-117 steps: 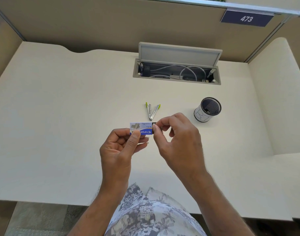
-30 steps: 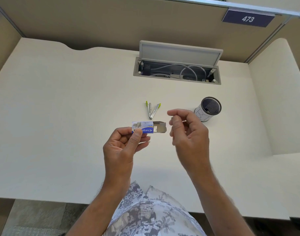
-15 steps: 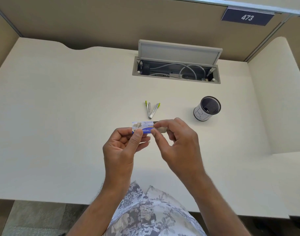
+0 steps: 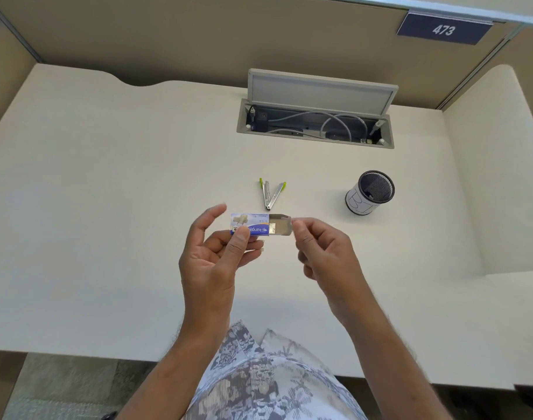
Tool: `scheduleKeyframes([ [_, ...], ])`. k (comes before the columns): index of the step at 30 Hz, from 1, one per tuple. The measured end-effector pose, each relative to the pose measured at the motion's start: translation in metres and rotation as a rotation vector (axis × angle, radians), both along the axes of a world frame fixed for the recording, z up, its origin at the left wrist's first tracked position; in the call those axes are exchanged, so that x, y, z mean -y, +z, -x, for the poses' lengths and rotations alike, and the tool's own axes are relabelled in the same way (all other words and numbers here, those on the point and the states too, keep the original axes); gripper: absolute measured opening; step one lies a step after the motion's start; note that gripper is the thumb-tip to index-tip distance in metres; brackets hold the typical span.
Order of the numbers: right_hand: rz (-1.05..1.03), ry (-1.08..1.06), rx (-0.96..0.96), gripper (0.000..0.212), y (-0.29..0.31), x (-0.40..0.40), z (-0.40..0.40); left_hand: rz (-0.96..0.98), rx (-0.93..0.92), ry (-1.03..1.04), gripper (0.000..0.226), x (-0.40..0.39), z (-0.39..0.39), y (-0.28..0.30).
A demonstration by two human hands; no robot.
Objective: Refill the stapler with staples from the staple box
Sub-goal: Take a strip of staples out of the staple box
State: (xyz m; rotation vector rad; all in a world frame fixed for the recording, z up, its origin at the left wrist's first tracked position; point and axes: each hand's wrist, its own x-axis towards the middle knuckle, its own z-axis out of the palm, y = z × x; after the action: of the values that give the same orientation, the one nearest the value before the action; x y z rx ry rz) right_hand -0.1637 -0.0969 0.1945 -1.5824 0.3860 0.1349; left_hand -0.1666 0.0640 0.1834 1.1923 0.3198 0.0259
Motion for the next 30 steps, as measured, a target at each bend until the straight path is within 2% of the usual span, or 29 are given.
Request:
scheduleKeyframes([
  [4,-0.184,0.021,-0.075,0.017,0.003,-0.001,-0.002,-0.056,0.028,-0.01,0.037,0.001,0.002,-0.001],
  [12,-0.054,-0.016,-0.007,0.017,0.002,-0.007,-0.002,-0.143,0.096,-0.04,0.033,0.004,0.006,-0.003],
  [18,-0.3,0.043,-0.077,0.024,0.002,-0.004,-0.004,-0.16,0.112,-0.056,0.035,0.004,0.005,-0.002],
  [21,-0.349,0.045,-0.076,0.026,0.001,-0.004,-0.004,-0.158,0.119,-0.07,0.034,0.003,0.005,-0.004],
  [23,-0.306,0.014,-0.035,0.018,-0.003,-0.005,-0.004,-0.154,0.124,-0.107,0.035,0.002,0.004,-0.007],
  [25,-0.154,-0.036,0.047,0.017,-0.011,-0.008,-0.005,-0.182,0.129,-0.165,0.036,-0.002,0.0,-0.015],
  [28,0.076,-0.046,0.121,0.017,-0.027,-0.013,-0.01,-0.332,0.129,-0.246,0.034,-0.012,-0.01,-0.041],
  [30,0.182,-0.029,0.086,0.016,-0.041,-0.015,-0.016,-0.477,0.128,-0.276,0.029,-0.016,-0.02,-0.069],
])
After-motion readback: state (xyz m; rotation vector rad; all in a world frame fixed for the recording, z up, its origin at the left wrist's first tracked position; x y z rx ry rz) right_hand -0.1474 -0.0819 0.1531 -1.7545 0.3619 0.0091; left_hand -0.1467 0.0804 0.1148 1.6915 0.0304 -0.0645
